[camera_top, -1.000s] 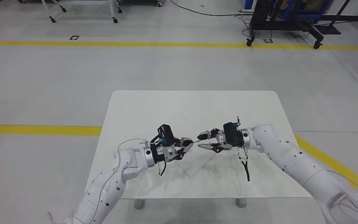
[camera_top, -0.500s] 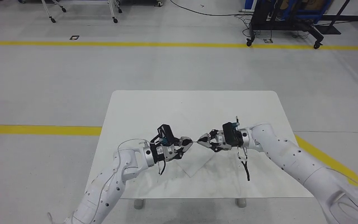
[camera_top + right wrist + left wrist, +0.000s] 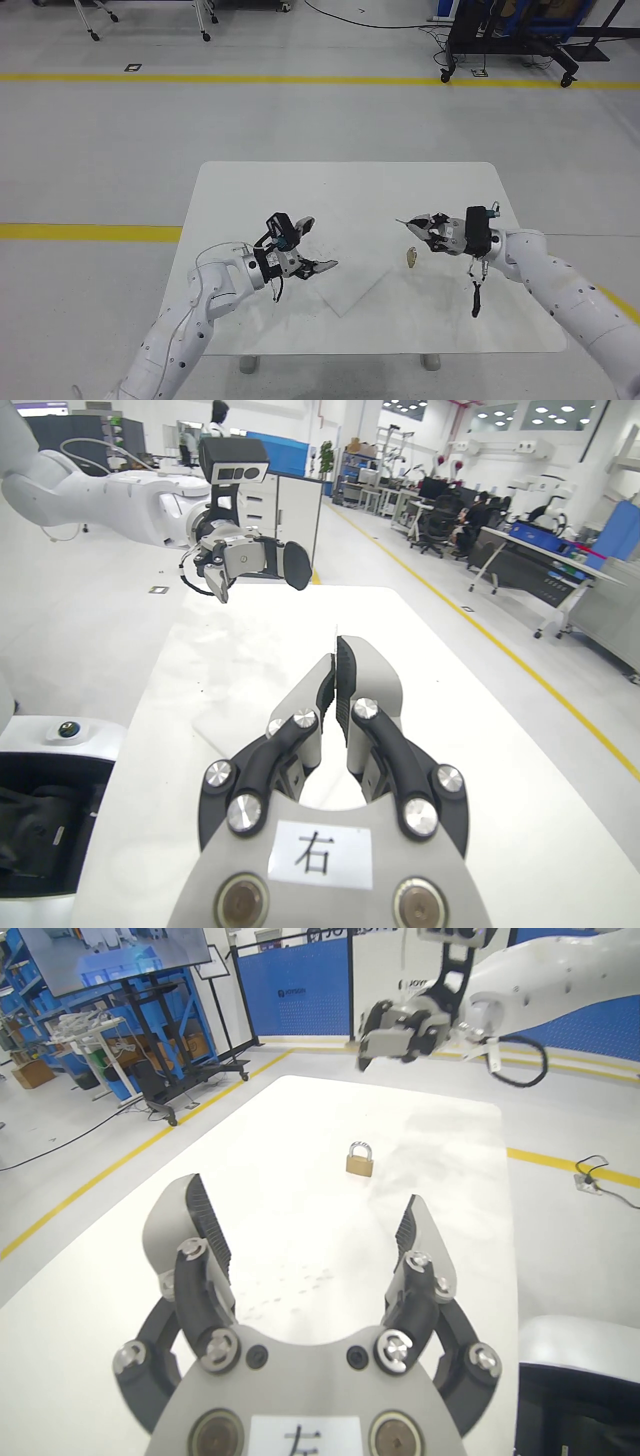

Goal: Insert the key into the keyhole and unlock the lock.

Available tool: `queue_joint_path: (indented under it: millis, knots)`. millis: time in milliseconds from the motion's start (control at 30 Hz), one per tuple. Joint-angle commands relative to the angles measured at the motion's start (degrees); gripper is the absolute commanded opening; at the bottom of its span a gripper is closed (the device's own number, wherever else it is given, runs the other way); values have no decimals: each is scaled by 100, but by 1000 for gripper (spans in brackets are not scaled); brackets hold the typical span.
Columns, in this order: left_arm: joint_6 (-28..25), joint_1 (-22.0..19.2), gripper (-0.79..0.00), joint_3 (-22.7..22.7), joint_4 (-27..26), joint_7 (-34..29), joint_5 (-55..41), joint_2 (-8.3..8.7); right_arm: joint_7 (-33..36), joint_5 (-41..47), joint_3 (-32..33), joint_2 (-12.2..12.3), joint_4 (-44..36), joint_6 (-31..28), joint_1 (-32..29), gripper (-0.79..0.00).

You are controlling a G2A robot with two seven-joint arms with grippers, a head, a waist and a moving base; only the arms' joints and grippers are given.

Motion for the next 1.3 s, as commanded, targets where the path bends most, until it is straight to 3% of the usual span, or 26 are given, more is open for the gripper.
queue_joint_path:
  millis: [0,233,333,467,567,700,833,1000,1133,1267]
  knots:
    - [-38,0,0,1,2,10,-14,-1,-8,18,83,46,-39,10,-78,-785]
    - [-87,-28,0,112,39,-175,57,-9,-8,18,83,46,-39,10,-78,-785]
    - [-277,-387,0,524,201,-568,151,-88,-8,18,83,46,-39,10,-78,-785]
    - [-448,-1146,0,1280,680,-942,44,-319,-8,18,83,46,-39,10,-78,-785]
    - [-535,-1799,-49,1858,1306,-1186,-130,-563,-8,18,83,46,-39,10,-78,-785]
    - [-701,-2562,0,2625,2300,-1369,-593,-991,-8,18,83,46,-39,10,-78,-785]
    - [-856,-3117,-89,3193,3239,-1255,-1003,-1444,25,30,87,44,-41,43,-88,-785]
    - [-861,-3488,-191,3651,4221,-880,-1217,-1953,54,508,337,68,195,70,-314,-785]
    - [-859,-3637,-382,3905,4840,-592,-1290,-2318,39,1068,463,62,479,-38,-511,-785]
    - [-821,-3738,-428,4056,5370,-290,-1316,-2631,77,1712,629,62,868,-76,-750,-785]
